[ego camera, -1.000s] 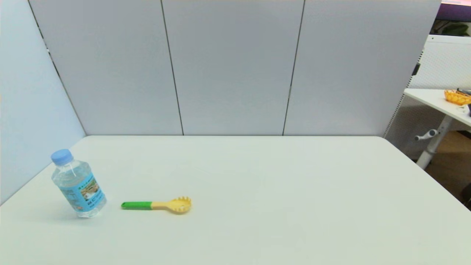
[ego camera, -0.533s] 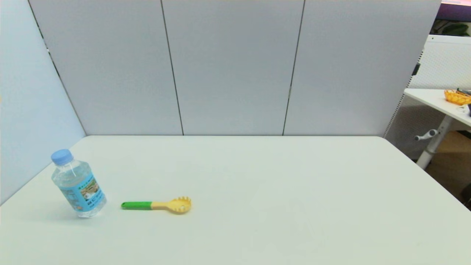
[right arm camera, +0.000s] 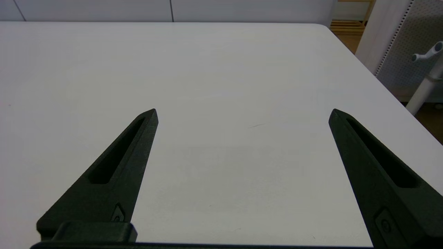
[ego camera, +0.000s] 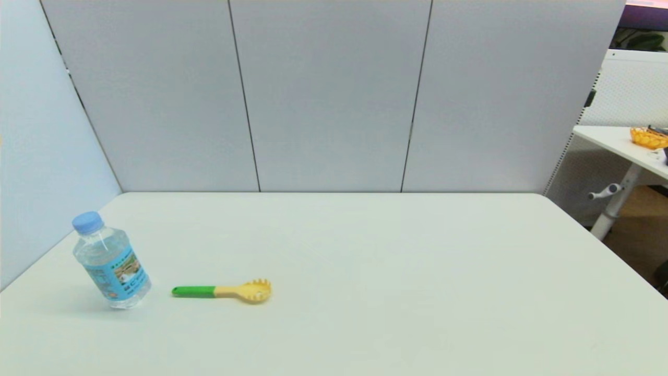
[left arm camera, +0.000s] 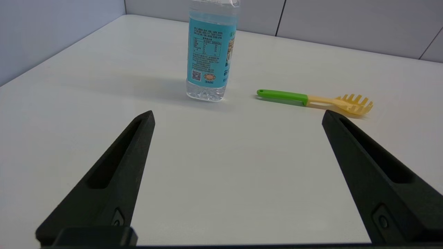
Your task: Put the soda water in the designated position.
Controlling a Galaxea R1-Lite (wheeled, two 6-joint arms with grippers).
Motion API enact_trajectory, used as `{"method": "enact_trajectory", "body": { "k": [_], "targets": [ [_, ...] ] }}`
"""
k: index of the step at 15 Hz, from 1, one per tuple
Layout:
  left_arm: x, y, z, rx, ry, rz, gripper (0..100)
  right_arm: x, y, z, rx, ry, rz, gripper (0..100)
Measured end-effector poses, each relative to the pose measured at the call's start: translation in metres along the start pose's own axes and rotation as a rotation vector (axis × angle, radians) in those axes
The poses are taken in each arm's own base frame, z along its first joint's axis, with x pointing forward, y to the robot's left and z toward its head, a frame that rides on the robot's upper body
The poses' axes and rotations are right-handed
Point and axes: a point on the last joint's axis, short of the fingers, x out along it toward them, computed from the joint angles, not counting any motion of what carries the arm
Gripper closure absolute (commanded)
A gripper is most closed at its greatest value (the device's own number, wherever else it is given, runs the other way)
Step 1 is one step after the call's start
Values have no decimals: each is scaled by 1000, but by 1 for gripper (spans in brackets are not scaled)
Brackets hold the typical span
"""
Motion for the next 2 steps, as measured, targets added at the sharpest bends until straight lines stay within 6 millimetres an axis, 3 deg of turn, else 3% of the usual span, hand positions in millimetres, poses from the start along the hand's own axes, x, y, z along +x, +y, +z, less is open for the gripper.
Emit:
{"method": "enact_trajectory", "body": {
  "k": [2],
  "targets": [
    [0, 0, 0, 0, 0, 1, 0, 0, 0, 0, 0, 1, 0, 0]
  ]
}}
